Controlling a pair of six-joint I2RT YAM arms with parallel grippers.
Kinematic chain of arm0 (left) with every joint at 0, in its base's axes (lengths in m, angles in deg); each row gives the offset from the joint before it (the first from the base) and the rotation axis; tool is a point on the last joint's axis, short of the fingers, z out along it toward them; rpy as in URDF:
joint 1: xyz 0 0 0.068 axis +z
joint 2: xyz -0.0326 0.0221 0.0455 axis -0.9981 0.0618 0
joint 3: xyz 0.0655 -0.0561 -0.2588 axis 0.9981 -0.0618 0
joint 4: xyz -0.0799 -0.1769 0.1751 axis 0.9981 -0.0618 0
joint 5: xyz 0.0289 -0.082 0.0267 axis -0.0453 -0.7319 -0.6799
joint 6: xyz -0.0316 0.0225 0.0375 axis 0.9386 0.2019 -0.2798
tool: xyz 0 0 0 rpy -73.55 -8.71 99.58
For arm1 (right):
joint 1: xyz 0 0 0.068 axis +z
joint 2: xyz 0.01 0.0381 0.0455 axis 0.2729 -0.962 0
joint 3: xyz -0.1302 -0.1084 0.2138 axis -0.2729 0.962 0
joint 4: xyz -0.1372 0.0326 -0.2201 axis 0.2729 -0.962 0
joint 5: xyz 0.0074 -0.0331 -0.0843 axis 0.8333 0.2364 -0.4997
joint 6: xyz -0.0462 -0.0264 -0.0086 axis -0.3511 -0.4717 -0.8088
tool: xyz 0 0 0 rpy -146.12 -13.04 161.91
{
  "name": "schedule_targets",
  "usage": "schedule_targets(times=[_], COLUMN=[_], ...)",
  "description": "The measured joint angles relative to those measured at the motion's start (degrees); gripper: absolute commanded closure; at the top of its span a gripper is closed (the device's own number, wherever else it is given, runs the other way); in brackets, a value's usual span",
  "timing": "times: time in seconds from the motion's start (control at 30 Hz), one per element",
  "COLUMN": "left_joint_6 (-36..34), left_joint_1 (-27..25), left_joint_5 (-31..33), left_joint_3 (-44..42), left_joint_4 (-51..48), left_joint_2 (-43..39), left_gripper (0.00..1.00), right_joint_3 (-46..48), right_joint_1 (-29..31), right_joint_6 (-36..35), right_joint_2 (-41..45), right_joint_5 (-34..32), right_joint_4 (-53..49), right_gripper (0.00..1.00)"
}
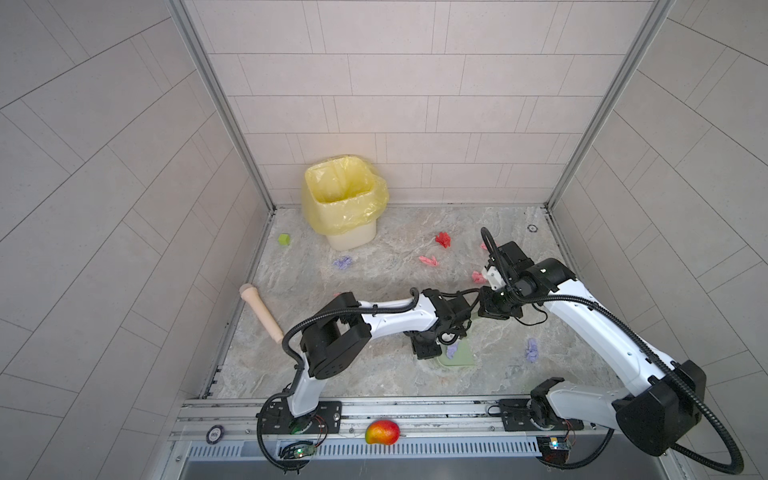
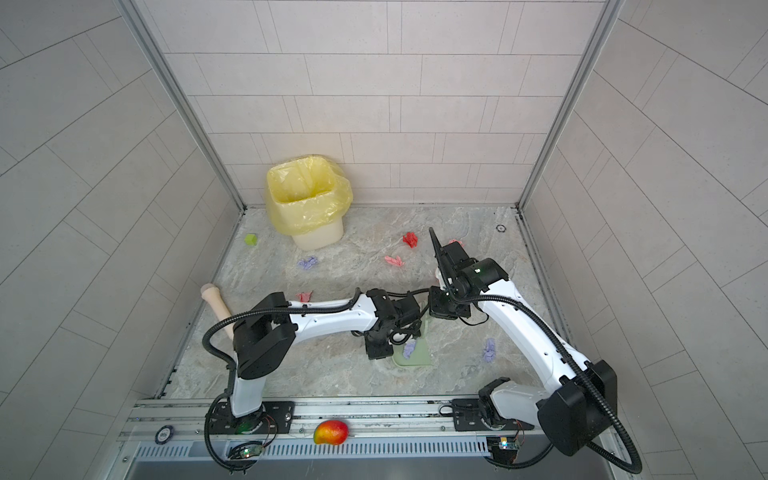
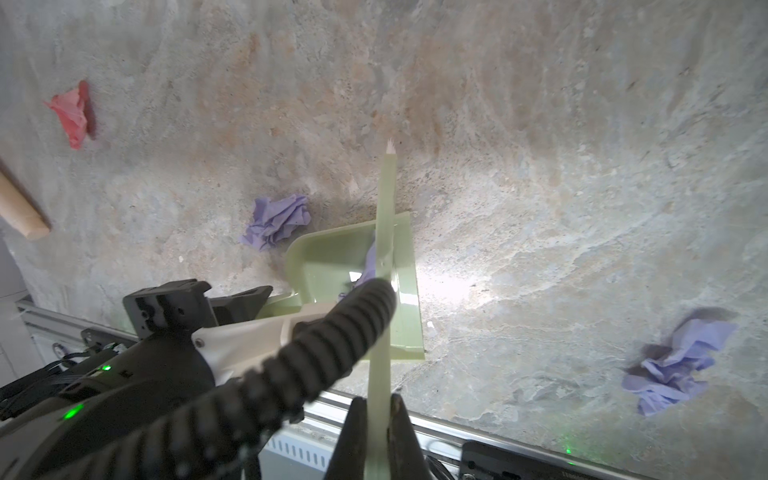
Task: Sweep away the paper scraps from the table
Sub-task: 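Sweep the purple scraps into the dustpan with the brush in the right gripper, then carry the dustpan to the yellow bin with the left gripper while the right draws back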
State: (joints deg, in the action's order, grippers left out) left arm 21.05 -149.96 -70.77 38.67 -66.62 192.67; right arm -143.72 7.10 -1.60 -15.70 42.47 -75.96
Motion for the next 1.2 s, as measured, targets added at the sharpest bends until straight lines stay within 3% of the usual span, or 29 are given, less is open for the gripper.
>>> schedule_targets(times=[0.3, 0.73, 1.03, 1.2], left_joint_6=[0.33, 3.87, 8.35, 12.63], left_joint_1=[0.0, 1.09, 4.39, 6.8], left_joint_5=[0.0, 0.5, 3.74, 8.55], left_joint_3=[-0.79, -3.26, -3.21, -0.35], left_joint_4=[0.72, 2.69, 0.57, -3.54], left_joint_2=[-0.52, -8.5, -18.18, -23.21], left_gripper=[1.0, 1.0, 1.0, 1.0], right_joint_3=[-0.09, -3.76, -0.76, -0.39], right_joint_1=[-0.79, -9.84, -20.04, -21.77], right_joint_6=[0.31, -5.6, -9.55, -10.05], right_joint_2=[1.27, 9.97, 11.21, 11.15], right_joint_5=[0.28, -3.87, 2.99, 6.75], right_joint_4=[-2.05, -6.78, -4.85, -3.17], right_gripper=[1.0, 1.0, 1.0, 1.0])
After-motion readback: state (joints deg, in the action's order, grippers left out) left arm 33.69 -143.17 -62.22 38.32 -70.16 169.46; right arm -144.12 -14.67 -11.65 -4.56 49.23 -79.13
